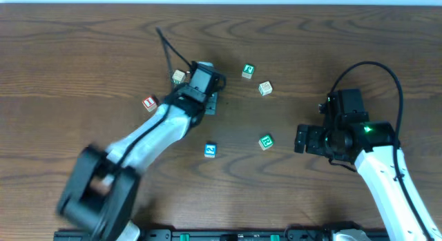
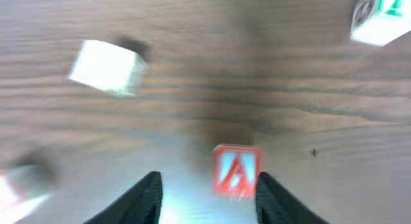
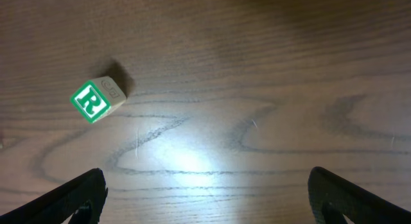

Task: Spell out Ai2
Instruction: 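Carry the A block toward the center and set it down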

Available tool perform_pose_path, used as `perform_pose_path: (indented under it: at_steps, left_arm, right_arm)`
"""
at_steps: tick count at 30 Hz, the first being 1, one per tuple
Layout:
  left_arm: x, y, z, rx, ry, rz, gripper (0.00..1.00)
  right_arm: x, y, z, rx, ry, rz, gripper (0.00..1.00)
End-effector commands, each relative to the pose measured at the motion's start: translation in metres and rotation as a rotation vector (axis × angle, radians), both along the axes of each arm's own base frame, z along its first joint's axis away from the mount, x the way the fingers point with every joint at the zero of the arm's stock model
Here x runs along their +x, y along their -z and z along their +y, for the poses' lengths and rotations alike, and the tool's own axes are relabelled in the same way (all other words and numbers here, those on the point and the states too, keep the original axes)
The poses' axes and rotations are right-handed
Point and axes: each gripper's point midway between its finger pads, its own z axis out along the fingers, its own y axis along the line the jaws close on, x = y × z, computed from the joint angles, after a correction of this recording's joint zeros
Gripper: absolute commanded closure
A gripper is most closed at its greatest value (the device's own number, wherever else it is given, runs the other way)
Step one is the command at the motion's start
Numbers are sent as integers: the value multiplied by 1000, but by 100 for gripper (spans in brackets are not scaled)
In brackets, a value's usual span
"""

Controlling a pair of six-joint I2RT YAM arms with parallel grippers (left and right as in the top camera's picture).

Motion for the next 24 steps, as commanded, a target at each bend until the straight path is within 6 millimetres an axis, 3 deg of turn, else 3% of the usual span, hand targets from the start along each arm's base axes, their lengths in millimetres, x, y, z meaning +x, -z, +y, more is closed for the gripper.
perform_pose_path:
  at_steps: [1,4,6,10,17,19,24]
  left_arm:
    - [-13,-74,37,63,-97,-140,43]
    - [-50,-95,72,24,-258,-104,33]
    - [-66,-98,89,-59,-414,-79,6]
    - [-71,-80,103,-114,-581,-26,11]
    - [-63,-21,108,-128,-793,99,14]
    - [-58,-5,108,-144,-814,147,33]
    - [-53,24,129,-132,-888,221,27]
  right_arm:
    - [3,-2,1,3,37,-17,1]
    - [8,-3,1,10,51,-37,1]
    - [8,-3,1,10,51,-37,1]
    - [6,-3,1,9,50,-27,1]
    - [-7,1,-1,-3,42,24,1]
    - [-9,1,-1,-6,36,34,1]
    - [-10,2,-2,-10,36,37,1]
